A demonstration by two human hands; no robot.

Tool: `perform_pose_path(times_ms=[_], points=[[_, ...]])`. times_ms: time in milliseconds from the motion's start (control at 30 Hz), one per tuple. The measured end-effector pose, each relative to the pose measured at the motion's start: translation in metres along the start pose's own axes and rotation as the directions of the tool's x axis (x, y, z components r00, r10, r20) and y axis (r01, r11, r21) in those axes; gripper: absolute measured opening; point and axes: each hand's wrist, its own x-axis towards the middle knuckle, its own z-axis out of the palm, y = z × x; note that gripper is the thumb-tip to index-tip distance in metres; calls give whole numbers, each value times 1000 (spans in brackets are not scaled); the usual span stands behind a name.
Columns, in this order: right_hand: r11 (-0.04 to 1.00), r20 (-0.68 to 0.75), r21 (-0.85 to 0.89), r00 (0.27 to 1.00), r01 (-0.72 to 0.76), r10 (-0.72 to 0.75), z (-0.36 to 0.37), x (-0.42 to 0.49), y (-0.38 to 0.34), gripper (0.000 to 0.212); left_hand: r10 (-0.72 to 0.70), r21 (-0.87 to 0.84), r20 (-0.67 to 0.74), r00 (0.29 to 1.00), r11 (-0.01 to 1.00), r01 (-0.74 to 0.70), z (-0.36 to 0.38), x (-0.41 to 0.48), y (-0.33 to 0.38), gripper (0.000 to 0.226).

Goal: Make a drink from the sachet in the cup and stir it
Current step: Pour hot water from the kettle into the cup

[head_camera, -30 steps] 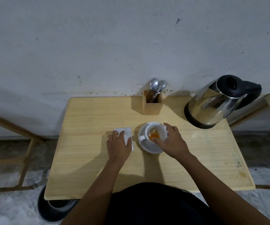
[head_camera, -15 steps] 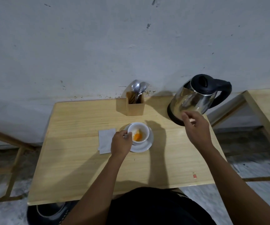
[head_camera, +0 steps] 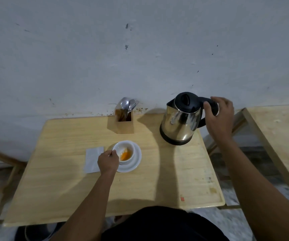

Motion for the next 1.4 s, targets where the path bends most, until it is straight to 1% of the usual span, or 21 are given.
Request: perform_pose_path(times_ms=[167,233,367,467,567,667,767,833,900,1000,1067,1133,1233,1300,1333,1400], points=[[994,225,-107,974,20,4,8,43,21,50,-7,43,-52,999,999,9,2,-4,7,29],[995,290,-91,957,36,-9,12,57,26,52,-8,66,-81,997,998,13,4,-7,10,30],[1000,422,-9,907,9,-5,16,80,30,45,63,160,-134,989,986,-41,7,-12,12,32],[999,459,49,888,4,-26,16,94,37,44,87,233,-153,984,971,-50,12,-13,11,35],[999,481,52,877,-4,-21,17,102,45,55,132,322,-145,981,943,-79,14,-10,6,40],[999,553,16,833,-46,30,16,110,50,68,87,302,-165,983,953,-33,17,-10,8,42],[997,590,-28,804,-68,71,14,114,50,82,73,272,-166,983,962,-25,18,-8,7,41],[997,604,-52,793,-63,82,15,117,52,89,89,289,-161,983,956,-39,18,-8,6,41],[998,596,-40,801,-53,67,17,117,53,91,101,306,-165,981,951,-46,18,-7,5,41],[999,542,0,840,-33,28,21,116,59,78,123,337,-148,981,939,-67,18,-7,4,44],[999,508,33,861,-23,3,23,114,60,71,157,392,-116,981,915,-100,17,-7,4,43],[997,476,74,880,-22,-16,24,111,61,70,171,427,-91,981,897,-117,15,-8,3,41],[991,416,127,909,-32,-24,25,106,63,75,90,337,-102,991,940,-51,12,-8,7,40],[992,387,128,921,-18,-33,26,102,61,73,108,338,-84,991,938,-74,11,-8,7,44],[992,382,123,923,-11,-37,26,101,59,73,123,347,-78,989,934,-88,11,-8,6,46],[994,378,109,924,15,-55,25,99,52,77,106,320,-71,992,944,-78,8,-8,6,47]])
